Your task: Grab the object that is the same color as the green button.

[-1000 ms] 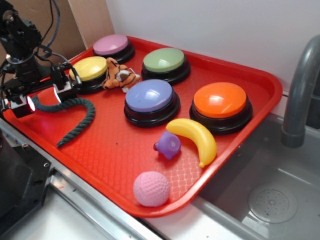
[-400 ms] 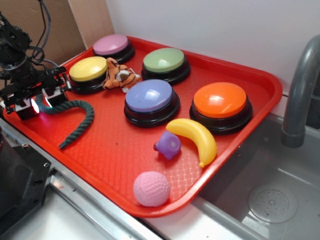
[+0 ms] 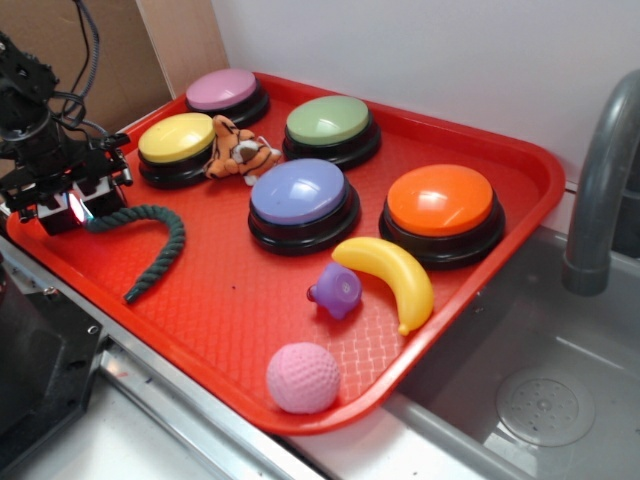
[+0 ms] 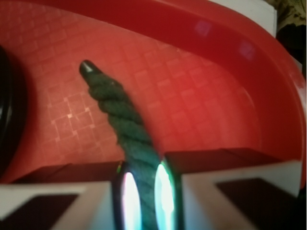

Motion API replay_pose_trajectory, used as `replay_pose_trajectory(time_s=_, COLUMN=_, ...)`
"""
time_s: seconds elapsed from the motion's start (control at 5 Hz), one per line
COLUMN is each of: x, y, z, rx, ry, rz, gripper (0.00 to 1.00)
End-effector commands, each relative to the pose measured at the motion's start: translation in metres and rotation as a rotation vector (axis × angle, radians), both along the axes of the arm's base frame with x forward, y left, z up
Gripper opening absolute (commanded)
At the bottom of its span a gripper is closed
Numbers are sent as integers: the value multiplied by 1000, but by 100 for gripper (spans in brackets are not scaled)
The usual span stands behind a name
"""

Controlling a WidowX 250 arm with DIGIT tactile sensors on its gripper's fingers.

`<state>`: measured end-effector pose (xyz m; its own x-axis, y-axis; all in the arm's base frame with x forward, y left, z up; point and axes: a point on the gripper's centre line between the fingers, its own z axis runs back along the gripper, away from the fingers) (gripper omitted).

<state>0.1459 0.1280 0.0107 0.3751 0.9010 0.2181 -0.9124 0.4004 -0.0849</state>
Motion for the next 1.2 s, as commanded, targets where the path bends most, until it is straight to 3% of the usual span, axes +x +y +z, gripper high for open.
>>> replay_pose_trajectory(time_s=0.0, x=0, y=-4, z=38, rx=59, ry=39, rz=-134, gripper=0)
replay_pose_trajectory(time_s=0.4, x=23, y=-49, z=98, rx=85, ry=68, rz=-509, gripper=0)
replay_pose_trajectory(time_s=0.6, x=34, y=-97, z=122, rx=50, ry=56, rz=-761, gripper=0)
replay_pose_trajectory(time_s=0.8, x=34, y=-130, z=129, rx=21, ry=36, rz=-933, gripper=0)
replay_pose_trajectory(time_s=1.0, x=32, y=-148, z=125, rx=8, ry=35, rz=-976, gripper=0)
